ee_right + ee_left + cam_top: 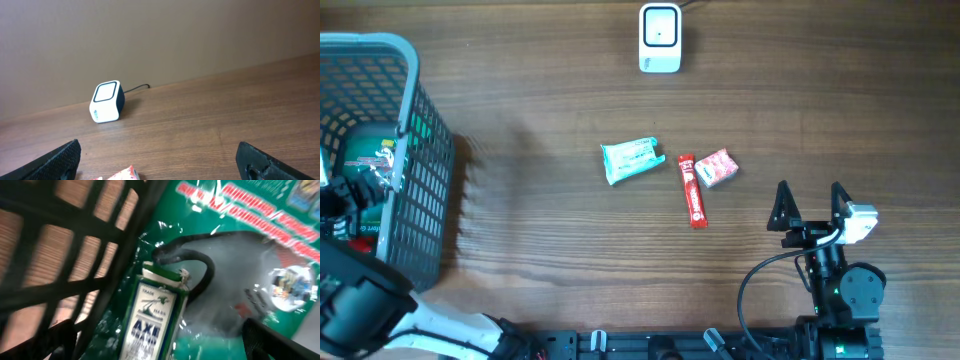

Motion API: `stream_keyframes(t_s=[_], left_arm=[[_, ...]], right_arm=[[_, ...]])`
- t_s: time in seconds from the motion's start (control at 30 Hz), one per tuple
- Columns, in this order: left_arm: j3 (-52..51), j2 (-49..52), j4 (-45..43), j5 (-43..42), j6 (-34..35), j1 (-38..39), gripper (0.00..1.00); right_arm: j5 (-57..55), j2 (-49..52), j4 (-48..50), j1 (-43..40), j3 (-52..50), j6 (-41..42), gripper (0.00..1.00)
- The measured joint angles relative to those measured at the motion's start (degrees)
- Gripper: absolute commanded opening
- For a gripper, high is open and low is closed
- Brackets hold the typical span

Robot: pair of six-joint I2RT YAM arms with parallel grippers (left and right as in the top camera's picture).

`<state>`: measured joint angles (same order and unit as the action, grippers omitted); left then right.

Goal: Scan the item barcode
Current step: 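Reach into the basket and grasp the small green-and-white box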

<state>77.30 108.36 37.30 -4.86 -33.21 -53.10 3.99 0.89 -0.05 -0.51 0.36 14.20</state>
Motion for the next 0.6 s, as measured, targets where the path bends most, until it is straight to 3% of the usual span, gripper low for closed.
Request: stream_keyframes(t_s=[0.2,0.27,0.3,0.37,0.47,0.6], left_arm=[[0.0,3.7,0.2,-2.2,-0.6,-0.1,0.77],[0.0,3.7,0.4,-2.6,-0.7,-0.1,0.56],[0.0,3.7,0.4,-2.7,-1.0,-0.1,0.5],[0.0,3.7,0.6,-2.8,-0.7,-0.1,0.48],[0.0,3.7,0.7,-3.0,-0.2,-0.1,0.26],[0.0,3.7,0.8,-3.2,2.1,-0.1,0.23]], right_arm=[[0.0,0.0,0.0,0.0,0.0,0.0,1.0],[0.0,0.0,0.0,0.0,0.0,0.0,1.0],[0.0,0.0,0.0,0.0,0.0,0.0,1.0],[0.0,0.0,0.0,0.0,0.0,0.0,1.0],[0.0,0.0,0.0,0.0,0.0,0.0,1.0],[0.0,0.0,0.0,0.0,0.0,0.0,1.0]])
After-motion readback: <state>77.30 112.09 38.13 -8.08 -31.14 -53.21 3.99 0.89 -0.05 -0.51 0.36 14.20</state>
